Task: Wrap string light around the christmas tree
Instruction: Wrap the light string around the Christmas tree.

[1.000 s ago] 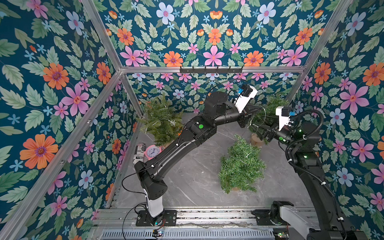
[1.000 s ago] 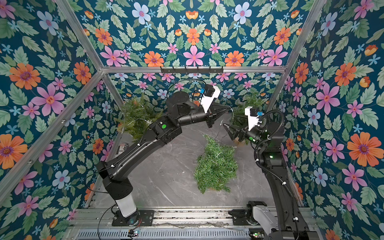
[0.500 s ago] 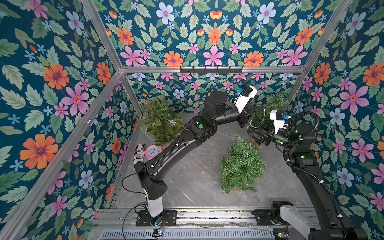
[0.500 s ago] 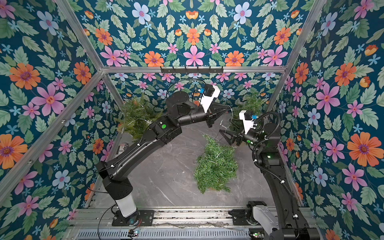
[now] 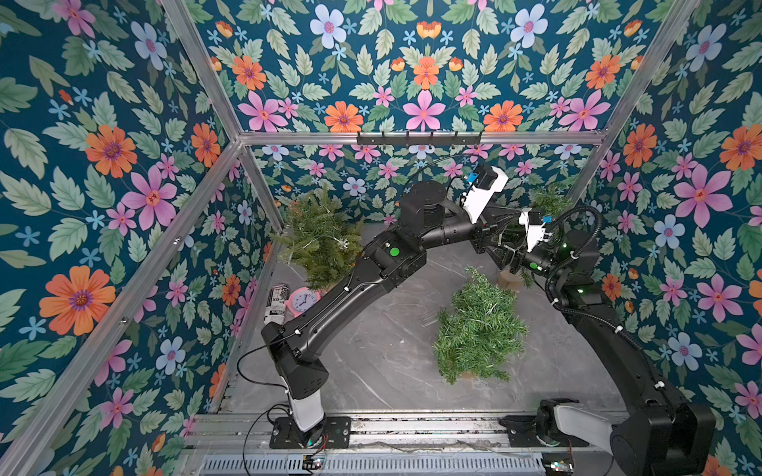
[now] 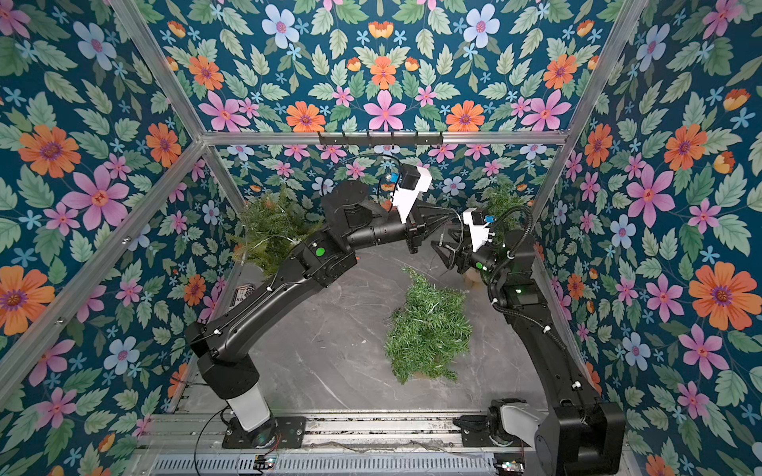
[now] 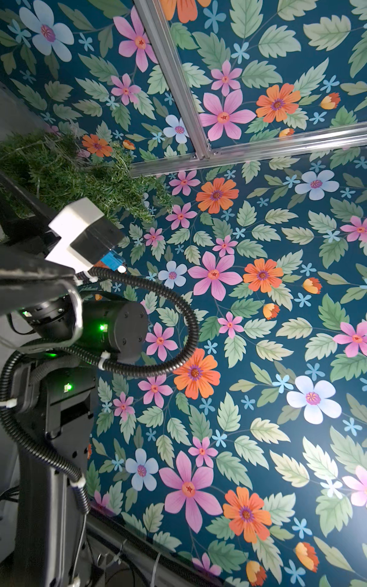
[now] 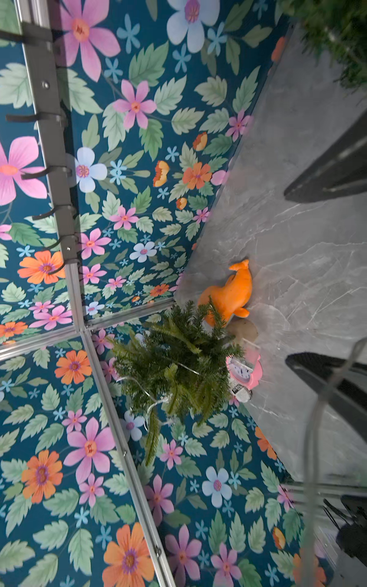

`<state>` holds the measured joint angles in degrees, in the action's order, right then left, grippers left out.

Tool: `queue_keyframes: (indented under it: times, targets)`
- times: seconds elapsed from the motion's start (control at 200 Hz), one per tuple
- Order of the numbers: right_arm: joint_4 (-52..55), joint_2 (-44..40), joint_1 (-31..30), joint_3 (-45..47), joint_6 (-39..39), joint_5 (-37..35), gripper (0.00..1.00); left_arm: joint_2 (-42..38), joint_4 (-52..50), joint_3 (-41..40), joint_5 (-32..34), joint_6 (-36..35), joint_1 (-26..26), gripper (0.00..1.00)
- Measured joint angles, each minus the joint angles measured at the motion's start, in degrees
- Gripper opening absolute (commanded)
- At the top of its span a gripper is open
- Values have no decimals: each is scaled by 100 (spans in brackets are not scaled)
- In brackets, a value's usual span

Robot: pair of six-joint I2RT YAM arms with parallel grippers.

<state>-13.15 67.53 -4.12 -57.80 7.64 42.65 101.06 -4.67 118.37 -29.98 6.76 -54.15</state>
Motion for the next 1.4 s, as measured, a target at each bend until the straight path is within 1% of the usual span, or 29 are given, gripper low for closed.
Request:
queue_keyframes:
  times: [0.07, 0.11, 0.145, 0.205, 0.28, 0.41, 0.56, 0.695, 0.895, 1.085, 1.19, 1.255, 1.32, 1.35, 1.4]
  targets:
    - [-114, 2, 0, 68, -4, -144, 60, -74, 72, -90, -20, 59, 0, 0]
    - [-188, 2, 0, 111, -2, -247, 54, -111, 129, -133, -66, 83, 0, 0]
    - [-229, 2, 0, 131, -2, -297, 46, -144, 175, -177, -103, 109, 0, 0]
    - [-302, -2, 0, 144, 4, -402, 29, -190, 219, -243, -133, 188, 0, 0]
    - [-358, -59, 0, 138, 57, -586, 15, -243, 275, -328, -144, 195, 0, 0]
    - [-382, -356, 0, 101, 127, -822, 0, -328, 319, -490, -146, 227, 0, 0]
    - [-302, -898, 0, -20, 140, -1032, 0, -468, 382, -702, -138, 227, 0, 0]
    - [59, -1390, 0, -114, 120, -1329, 0, -568, 511, -894, -92, 227, 0, 0]
    - [962, -1982, 0, -350, -35, -1882, 0, -551, 511, -992, -70, 254, 0, 0]
    - [2052, -2507, 0, -533, -181, -2444, 0, -463, 450, -935, -46, 328, -11, 0]
    - [2656, -2771, 0, -691, -179, -2487, 0, -459, 299, -846, 24, 247, -13, 10]
    - [3045, -2907, 0, -841, -181, -2485, 0, -520, 229, -861, 105, 177, -13, 22]
    - [3335, -3025, 0, -975, -190, -2483, 0, -581, 197, -909, 173, 157, -17, 30]
    - [3440, -3071, 0, -1001, -199, -2483, 0, -603, 188, -931, 190, 129, -22, 35]
    - [3646, -3145, 0, -1029, -208, -2483, 0, -623, 164, -968, 232, 44, -22, 39]
